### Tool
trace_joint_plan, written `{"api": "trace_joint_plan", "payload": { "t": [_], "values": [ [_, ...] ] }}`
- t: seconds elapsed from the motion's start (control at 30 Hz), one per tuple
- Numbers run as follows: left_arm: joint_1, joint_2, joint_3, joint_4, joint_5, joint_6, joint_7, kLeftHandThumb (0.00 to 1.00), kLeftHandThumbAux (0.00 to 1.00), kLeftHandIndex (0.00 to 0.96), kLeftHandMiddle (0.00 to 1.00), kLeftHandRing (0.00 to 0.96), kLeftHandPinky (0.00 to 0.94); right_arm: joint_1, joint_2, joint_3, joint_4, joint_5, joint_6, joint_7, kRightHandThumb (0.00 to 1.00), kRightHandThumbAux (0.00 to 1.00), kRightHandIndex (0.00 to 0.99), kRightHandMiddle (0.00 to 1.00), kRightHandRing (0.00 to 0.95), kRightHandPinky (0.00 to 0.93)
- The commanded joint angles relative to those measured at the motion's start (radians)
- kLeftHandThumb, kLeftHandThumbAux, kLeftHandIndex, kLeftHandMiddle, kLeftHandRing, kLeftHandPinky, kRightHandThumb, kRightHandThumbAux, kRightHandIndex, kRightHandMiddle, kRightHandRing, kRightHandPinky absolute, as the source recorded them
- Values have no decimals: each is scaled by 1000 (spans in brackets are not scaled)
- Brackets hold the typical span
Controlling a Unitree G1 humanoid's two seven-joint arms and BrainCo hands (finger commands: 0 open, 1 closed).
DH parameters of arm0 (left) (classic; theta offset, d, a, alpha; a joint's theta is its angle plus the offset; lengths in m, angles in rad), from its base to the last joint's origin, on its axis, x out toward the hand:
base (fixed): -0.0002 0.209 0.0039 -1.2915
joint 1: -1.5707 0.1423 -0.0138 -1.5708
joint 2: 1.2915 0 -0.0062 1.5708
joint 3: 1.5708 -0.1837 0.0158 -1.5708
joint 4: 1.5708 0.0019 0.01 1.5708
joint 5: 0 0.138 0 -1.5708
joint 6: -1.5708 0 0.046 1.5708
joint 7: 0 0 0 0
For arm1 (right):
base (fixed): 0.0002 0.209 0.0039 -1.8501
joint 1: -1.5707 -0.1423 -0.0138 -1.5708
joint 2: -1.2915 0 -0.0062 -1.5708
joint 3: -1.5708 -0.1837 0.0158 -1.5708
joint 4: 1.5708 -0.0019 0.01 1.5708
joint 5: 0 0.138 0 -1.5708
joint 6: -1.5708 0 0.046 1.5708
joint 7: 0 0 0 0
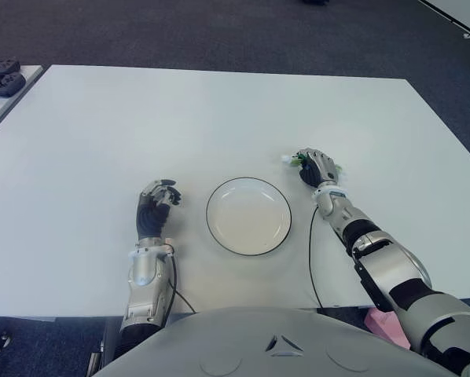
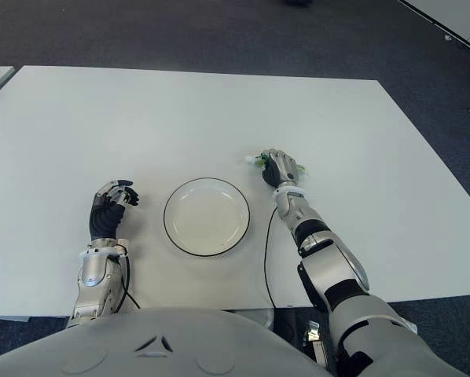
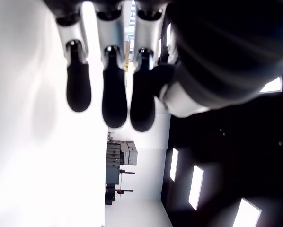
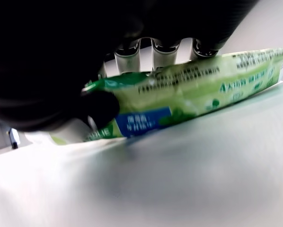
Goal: Put the toothpaste on the table into the plate.
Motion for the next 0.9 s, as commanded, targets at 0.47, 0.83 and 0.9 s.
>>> {"api": "trace_joint_plan", "payload": {
  "t": [0.47, 0.83, 0.9],
  "values": [
    [7, -9, 7, 32, -13, 28, 7, 699, 718, 436, 590, 588, 570, 57, 17, 41, 31, -26, 69, 33, 951, 659, 382, 502, 527, 802],
    [8, -7, 4, 34, -5, 13, 10, 698, 718, 436, 590, 586, 571, 58, 13, 19, 2, -5, 46, 14, 952, 659, 383, 507, 525, 786],
    [8, -8, 4, 36, -5, 11, 10, 698, 718, 436, 591, 588, 576, 59, 12, 15, -3, -3, 42, 9, 952, 659, 383, 507, 523, 781]
  ]
}}
